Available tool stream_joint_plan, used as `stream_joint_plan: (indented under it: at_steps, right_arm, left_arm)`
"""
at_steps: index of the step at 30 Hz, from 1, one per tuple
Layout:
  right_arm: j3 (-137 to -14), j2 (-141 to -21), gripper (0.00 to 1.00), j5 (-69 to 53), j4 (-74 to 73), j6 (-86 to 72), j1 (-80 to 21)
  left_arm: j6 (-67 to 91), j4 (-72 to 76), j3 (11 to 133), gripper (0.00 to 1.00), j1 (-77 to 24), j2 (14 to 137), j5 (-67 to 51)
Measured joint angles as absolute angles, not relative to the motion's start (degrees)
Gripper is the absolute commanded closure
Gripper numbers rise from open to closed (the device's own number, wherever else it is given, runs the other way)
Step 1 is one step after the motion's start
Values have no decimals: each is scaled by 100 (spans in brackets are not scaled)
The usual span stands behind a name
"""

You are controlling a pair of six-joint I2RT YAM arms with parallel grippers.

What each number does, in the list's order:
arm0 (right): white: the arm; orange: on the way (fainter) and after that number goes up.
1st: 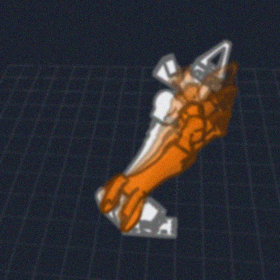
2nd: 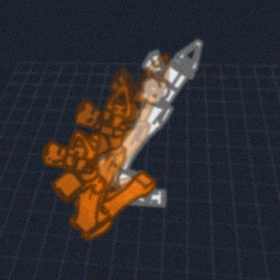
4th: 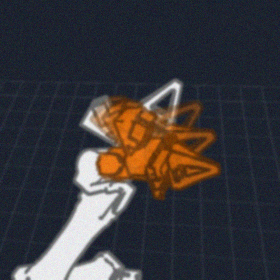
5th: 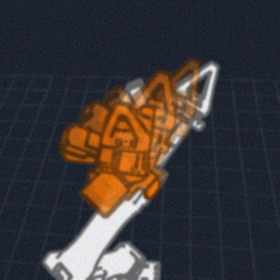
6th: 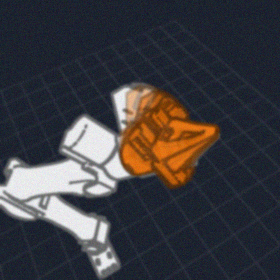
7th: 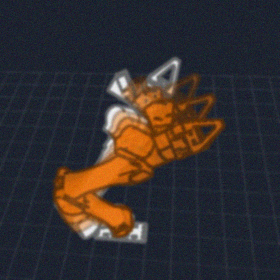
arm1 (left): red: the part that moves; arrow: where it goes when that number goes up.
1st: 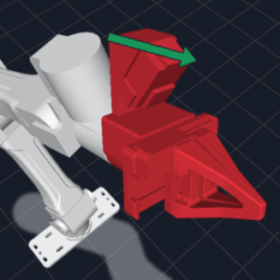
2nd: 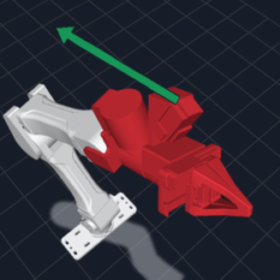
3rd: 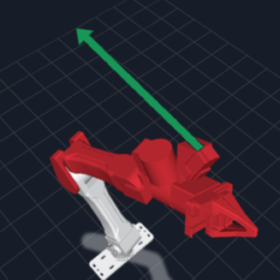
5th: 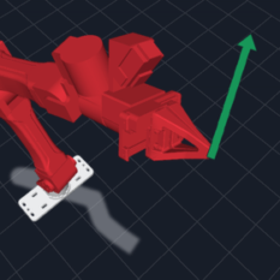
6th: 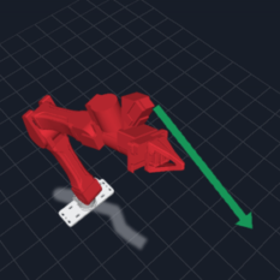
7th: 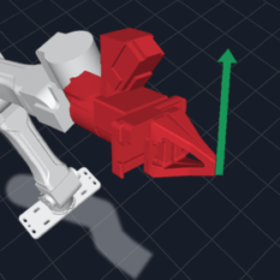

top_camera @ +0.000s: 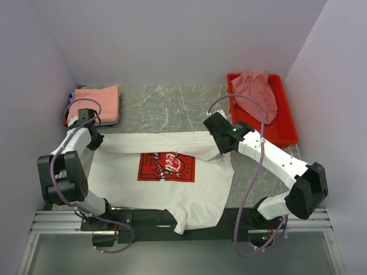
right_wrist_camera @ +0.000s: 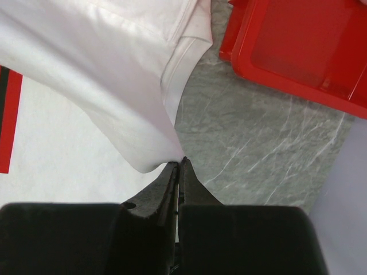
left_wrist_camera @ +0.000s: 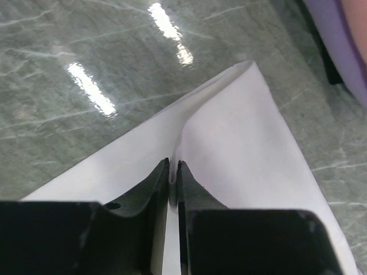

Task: Fold and stack the t-shirts
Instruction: Fold the tshirt

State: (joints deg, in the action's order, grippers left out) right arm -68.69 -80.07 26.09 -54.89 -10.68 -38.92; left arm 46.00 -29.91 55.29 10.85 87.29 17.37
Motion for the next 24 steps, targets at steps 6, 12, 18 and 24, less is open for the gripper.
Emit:
stream_joint_plan:
  at_steps: [6,12,18,24]
  right_arm:
    - [-6661,-8007,100,2596,-5446,-1133,-3992]
    - [-6370,-8012,100,2462,-5404,-1328,-4075]
    - [-6055,-8173,100,2226,-5310,-1632,-4080]
    - [-5968,-8471,100,2128,-5207,-1780,-4101]
  left_arm:
    - [4751,-3216,5529,84,1116,8729,1857]
    - [4797,-3369,5529,61,1127,8737,1951]
    - [4875,-3437,5529,21,1144,8689,1949]
    - [5011,-3511,5529,1,978,8173,1890]
